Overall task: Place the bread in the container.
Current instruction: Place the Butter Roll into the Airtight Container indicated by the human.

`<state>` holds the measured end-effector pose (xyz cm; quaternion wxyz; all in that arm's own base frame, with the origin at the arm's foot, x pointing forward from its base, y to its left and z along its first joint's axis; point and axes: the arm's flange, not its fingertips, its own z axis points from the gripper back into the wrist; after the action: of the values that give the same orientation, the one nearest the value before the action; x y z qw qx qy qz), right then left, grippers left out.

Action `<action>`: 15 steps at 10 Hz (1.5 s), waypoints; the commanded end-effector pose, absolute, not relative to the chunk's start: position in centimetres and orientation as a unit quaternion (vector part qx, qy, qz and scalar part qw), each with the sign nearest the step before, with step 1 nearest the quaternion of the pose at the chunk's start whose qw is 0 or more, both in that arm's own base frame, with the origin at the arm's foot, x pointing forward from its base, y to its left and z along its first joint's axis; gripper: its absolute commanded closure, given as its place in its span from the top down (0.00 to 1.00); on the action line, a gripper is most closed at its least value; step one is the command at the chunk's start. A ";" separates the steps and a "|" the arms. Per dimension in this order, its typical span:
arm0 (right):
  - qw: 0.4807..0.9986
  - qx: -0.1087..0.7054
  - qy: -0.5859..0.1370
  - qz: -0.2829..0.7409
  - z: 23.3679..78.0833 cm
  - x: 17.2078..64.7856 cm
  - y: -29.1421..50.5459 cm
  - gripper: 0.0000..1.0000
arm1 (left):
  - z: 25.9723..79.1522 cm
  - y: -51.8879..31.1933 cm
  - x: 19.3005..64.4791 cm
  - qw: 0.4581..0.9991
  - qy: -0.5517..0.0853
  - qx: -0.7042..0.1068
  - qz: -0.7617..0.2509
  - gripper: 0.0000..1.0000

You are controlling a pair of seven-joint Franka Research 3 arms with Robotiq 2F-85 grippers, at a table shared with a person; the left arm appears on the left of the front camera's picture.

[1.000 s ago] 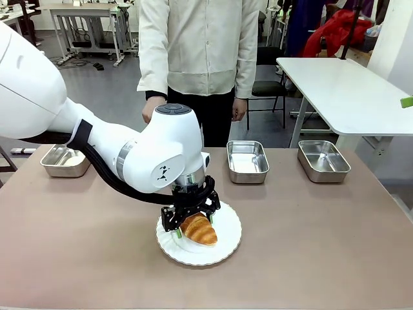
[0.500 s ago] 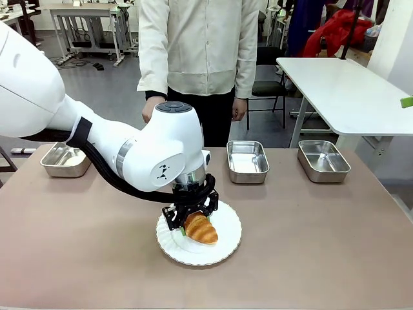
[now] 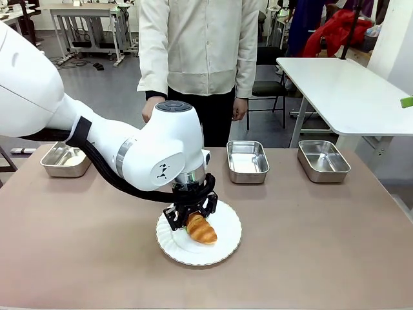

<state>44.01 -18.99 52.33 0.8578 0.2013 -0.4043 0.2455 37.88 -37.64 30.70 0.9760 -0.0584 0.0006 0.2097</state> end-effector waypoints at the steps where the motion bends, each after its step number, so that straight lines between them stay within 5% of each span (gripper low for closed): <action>1: 0.853 0.205 -0.414 0.245 52.4 44.2 -19.0 1.00 | 32.7 -36.6 38.9 0.976 -0.026 -0.066 0.207 0.42; 8: 0.853 0.205 -0.414 0.245 52.4 44.2 -19.0 1.00 | 45.4 -26.0 50.2 0.991 -0.047 -0.077 0.096 0.42; 15: 0.853 0.205 -0.414 0.245 52.4 44.2 -19.0 1.00 | 41.0 -19.9 58.8 0.989 -0.054 -0.089 -0.104 0.42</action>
<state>44.04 -18.96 52.28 0.8581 0.2014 -0.4034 0.2457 58.19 -19.97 41.03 0.9925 -0.0732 -0.0558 -0.0800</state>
